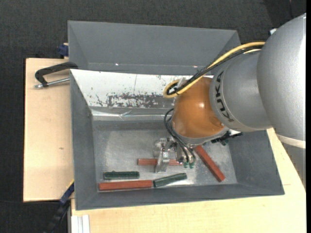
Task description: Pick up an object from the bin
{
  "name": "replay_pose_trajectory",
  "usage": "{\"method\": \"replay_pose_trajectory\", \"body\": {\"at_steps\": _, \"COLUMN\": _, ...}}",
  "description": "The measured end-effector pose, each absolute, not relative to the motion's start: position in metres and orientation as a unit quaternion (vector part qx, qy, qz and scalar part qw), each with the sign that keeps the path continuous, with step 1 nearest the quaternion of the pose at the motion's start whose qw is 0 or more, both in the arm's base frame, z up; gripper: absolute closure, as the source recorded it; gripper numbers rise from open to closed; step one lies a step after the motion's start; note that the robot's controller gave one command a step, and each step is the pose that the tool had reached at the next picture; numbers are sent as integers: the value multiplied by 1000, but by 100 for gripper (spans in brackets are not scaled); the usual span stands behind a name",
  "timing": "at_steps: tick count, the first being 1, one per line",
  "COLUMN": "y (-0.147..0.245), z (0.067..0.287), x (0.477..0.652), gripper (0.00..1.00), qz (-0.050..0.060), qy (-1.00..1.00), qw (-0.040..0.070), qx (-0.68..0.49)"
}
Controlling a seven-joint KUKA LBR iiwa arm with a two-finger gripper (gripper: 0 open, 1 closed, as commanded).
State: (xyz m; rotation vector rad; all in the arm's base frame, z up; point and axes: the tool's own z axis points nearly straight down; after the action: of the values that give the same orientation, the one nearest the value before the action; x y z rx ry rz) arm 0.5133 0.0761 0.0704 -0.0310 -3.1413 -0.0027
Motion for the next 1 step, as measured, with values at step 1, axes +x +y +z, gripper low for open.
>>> {"method": "replay_pose_trajectory", "body": {"at_steps": 1, "y": 76, "z": 72, "x": 513, "gripper": 100, "qz": -1, "qy": -1000, "qw": 1, "qx": -10}}
